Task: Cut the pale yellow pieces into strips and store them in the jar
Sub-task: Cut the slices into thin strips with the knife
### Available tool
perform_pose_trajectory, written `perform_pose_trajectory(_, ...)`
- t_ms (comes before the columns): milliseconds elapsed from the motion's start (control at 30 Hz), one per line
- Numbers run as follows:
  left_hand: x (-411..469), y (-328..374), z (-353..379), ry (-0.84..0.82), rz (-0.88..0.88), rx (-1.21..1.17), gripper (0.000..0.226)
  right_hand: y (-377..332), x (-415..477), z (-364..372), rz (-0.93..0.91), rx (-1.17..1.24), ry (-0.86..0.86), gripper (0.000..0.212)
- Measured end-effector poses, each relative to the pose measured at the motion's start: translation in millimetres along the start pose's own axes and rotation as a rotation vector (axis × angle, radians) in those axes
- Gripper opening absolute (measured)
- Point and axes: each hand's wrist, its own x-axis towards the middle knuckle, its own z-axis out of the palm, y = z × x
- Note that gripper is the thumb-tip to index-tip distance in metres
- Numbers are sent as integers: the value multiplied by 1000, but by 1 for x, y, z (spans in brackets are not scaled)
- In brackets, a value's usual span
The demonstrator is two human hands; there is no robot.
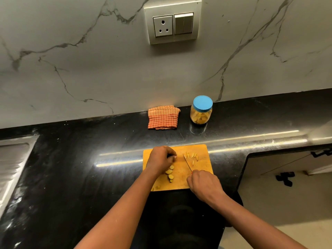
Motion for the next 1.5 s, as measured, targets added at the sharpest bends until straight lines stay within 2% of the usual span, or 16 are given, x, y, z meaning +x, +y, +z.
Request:
perform_pose_trajectory(133, -3, -7, -16, 90, -39, -26, 14, 6, -1, 3, 26, 2, 18, 32)
perform_pose_trajectory(267, -5, -17, -33, 29, -38, 86, 11, 12, -2, -1, 23, -2, 30, 31)
perform_pose_trajectory(400, -13, -17, -40, -164, 160, 276, 35, 6, -4, -3, 14, 6, 32, 32)
perform_pose_trajectory(533, -17, -7, -29, -165, 231, 382, 48, -1, -4, -3, 69, 95, 49, 36)
perform_pose_trajectory(667, -19, -3, -22, -152, 225, 415, 42, -7, -8, -6, 6, 103, 43, 36)
perform_pose_trajectory(767, -20, 0, -19, -105, 214, 385, 39, -6, -6, -2, 47, 162, 73, 34)
perform_pose_trajectory(867, -18, 1, -19, -14, 127, 355, 36, -7, -2, 4, 83, 201, 68, 32)
perform_pose_trajectory(967, -15, 0, -19, -29, 75, 429, 31, -7, 0, 6, 91, 218, 68, 32)
perform_pose_trajectory(1167, -13, 0, -19, -4, 74, 429, 22, -9, 3, 5, 71, 217, 66, 35)
perform_pose_trajectory(1333, -12, -1, -21, -53, 48, 364, 14, -10, 2, 6, 52, 200, 74, 37)
perform_pose_trajectory(1500, 1, 0, -32, -250, 31, 252, 10, -7, 2, 7, 34, 203, 75, 37)
